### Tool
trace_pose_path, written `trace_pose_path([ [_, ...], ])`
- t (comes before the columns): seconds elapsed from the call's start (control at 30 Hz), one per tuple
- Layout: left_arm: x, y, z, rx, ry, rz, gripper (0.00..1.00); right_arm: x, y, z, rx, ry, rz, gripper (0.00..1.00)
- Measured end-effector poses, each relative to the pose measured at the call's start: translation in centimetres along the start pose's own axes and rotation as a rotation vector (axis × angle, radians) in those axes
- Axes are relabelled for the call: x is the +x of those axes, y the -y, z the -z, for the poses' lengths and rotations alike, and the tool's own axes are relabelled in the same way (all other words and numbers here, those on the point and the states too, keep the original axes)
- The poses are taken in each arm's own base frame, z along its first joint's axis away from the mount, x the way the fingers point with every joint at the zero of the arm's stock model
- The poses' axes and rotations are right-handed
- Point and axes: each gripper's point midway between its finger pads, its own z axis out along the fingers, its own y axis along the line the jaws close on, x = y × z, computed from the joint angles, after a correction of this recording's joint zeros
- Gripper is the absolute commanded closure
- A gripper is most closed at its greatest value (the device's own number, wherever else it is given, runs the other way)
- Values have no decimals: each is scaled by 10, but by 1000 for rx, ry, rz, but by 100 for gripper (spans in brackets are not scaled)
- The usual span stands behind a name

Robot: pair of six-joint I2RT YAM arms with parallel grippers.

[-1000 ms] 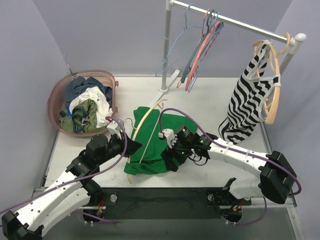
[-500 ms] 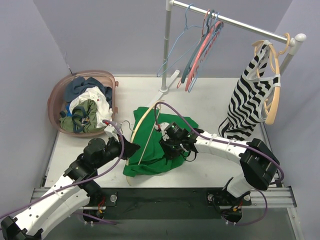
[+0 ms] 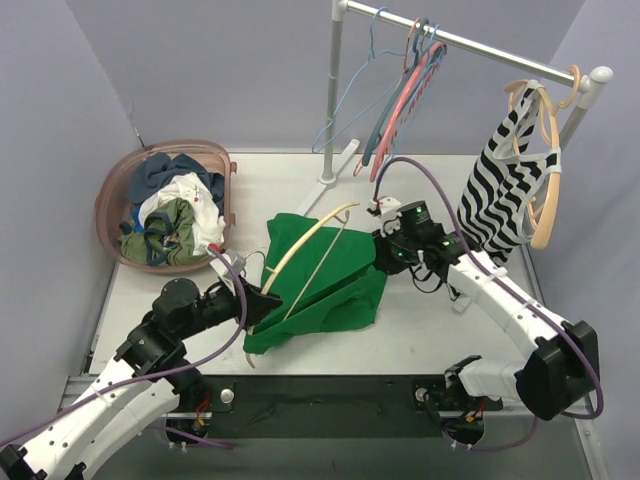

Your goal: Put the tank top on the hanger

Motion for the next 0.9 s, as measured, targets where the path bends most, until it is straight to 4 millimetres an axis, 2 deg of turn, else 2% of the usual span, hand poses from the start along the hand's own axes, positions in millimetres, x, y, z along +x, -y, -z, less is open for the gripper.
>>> trace_pose_path([
  [0.2,-18,30,4,140,-9,-84,100,-16,30,40,-22,86,-75,100],
  [0.4,-13,44,0,239,-80,-116,100,-27,51,66,-7,146,-149,100],
  [0.5,-10,46,-2,257,-109,-128,100,-33,56,79,0,176,-163,100],
  [0.7,-19,54,-4,295,-137,-173,100,-50,58,104,19,238,-157,100],
  [0.9,-16,55,-10,319,-186,-194,100,-57,61,115,31,254,-159,100],
])
